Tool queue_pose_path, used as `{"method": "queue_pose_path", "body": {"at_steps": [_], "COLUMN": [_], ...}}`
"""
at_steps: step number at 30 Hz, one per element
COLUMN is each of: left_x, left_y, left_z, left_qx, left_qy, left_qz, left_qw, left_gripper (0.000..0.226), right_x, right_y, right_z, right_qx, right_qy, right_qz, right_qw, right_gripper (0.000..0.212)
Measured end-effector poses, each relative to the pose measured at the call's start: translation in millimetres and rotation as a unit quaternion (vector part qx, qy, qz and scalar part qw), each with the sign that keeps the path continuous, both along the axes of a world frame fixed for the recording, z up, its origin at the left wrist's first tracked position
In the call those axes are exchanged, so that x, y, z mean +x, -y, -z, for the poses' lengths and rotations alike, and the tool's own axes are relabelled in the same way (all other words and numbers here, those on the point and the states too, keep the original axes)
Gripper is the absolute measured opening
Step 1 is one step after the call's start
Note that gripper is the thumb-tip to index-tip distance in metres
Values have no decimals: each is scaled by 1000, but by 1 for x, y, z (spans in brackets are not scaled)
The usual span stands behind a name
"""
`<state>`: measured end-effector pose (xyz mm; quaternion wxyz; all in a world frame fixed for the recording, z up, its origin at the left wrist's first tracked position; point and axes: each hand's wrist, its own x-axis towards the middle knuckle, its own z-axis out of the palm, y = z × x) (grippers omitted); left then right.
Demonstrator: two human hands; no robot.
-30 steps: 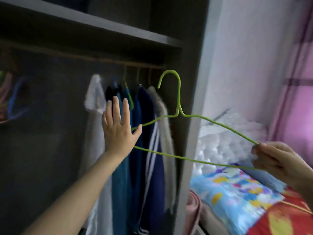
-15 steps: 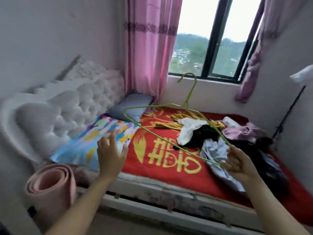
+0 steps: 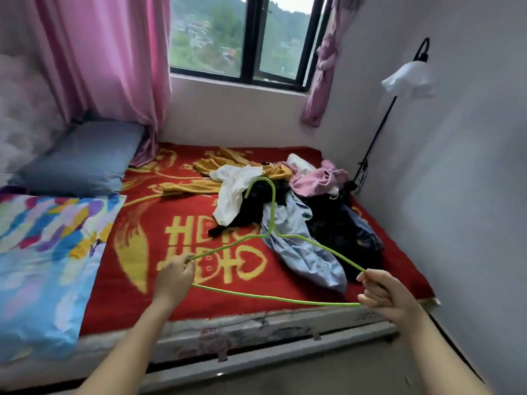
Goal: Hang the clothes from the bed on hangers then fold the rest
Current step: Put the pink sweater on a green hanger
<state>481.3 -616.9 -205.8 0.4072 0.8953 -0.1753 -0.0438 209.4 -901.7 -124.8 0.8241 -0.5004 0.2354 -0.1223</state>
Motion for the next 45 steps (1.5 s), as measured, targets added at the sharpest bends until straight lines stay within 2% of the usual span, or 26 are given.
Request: {"method": "queue_pose_path", "body": {"at_steps": [2,4,6,11,14,16,18,23,29,31,33,35,37,40,45], "left_x": [2,0,-1,-10,-21,-27,-35,-42,-11,4,20,46,66,85,105], "left_y": [26,58,96,188,234,269,297,336,346,351,356,367,379,400,447], "left_z": [9,19,28,29,25,24,22,38,68,80,92,104,112,121,127], "left_qx": [-11,-16,-36,-104,-129,-141,-131,-83,-27,-13,17,101,170,174,188], "left_qy": [-28,-51,-75,-87,-97,-86,-82,-103,-111,-113,-117,-134,-165,-194,-199], "left_qz": [25,37,41,18,5,9,11,-15,-40,-50,-64,-74,-72,-66,-34], "left_qw": [999,998,996,991,987,986,988,991,993,992,991,983,969,963,961], "left_gripper": [24,22,22,19,19,19,18,18,22,23,26,37,50,54,50], "right_x": [-5,-14,-24,-30,-17,0,20,55,109,137,163,194,217,238,247], "right_y": [20,50,84,177,213,236,254,284,314,324,335,355,376,405,443], "right_z": [12,27,40,50,51,48,46,70,112,121,126,130,132,140,156], "right_qx": [-22,-73,-131,-258,-346,-390,-422,-453,-451,-484,-550,-572,-560,-534,-508], "right_qy": [-31,-92,-154,-269,-301,-296,-283,-272,-272,-285,-334,-375,-401,-433,-474], "right_qz": [25,53,63,-17,-57,-59,-47,-4,-29,-53,-91,-114,-124,-129,-155], "right_qw": [999,992,977,928,887,870,860,849,850,826,760,720,714,715,703], "right_gripper": [22,33,30,22,12,6,9,20,24,29,38,45,48,47,45]}}
